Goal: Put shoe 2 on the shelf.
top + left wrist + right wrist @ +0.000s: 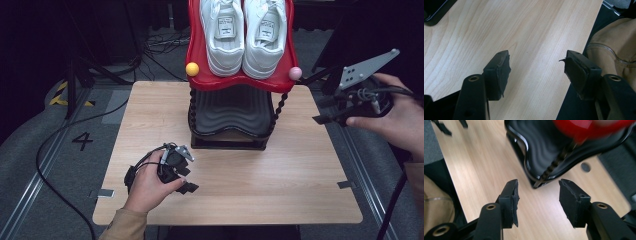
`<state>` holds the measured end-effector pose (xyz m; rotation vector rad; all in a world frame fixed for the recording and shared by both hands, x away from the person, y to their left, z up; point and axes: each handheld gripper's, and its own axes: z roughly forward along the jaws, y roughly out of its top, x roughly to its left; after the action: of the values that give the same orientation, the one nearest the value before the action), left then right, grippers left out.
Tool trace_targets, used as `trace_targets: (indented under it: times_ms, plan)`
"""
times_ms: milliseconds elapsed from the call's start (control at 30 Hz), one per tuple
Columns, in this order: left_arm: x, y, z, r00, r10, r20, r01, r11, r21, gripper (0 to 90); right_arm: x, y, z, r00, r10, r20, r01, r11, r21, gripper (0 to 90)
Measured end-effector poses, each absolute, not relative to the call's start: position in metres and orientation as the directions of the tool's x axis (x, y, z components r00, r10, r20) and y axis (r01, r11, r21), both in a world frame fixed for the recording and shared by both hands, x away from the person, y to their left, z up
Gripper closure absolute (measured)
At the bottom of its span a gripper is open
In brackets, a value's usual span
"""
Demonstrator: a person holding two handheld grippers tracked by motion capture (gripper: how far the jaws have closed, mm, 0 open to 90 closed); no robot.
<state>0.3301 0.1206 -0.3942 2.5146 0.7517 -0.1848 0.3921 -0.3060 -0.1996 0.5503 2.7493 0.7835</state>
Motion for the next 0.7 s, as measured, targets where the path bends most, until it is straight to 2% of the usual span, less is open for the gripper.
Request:
trace_targets:
  times_ms: [33, 200, 400, 700]
  plan:
    - [0.330, 0.121, -0.394, 0.838, 0.477, -0.265, 0.546, -0.719, 0.430, 38.1, 0.393, -0.310, -0.216, -0.903, 0.420, -0.092, 0.309, 0.783, 0.539, 48.2]
    - [0.328, 0.123, -0.395, 0.831, 0.487, -0.267, 0.556, -0.715, 0.424, 38.0, 0.394, -0.316, -0.244, -0.902, 0.429, -0.053, 0.339, 0.779, 0.528, 48.2]
    - [0.329, 0.126, -0.395, 0.829, 0.492, -0.267, 0.559, -0.710, 0.427, 37.8, 0.395, -0.316, -0.298, -0.898, 0.439, 0.005, 0.384, 0.781, 0.493, 46.9]
    - [0.327, 0.128, -0.397, 0.823, 0.500, -0.272, 0.568, -0.705, 0.424, 37.7, 0.389, -0.297, -0.358, -0.916, 0.392, 0.081, 0.383, 0.799, 0.465, 46.3]
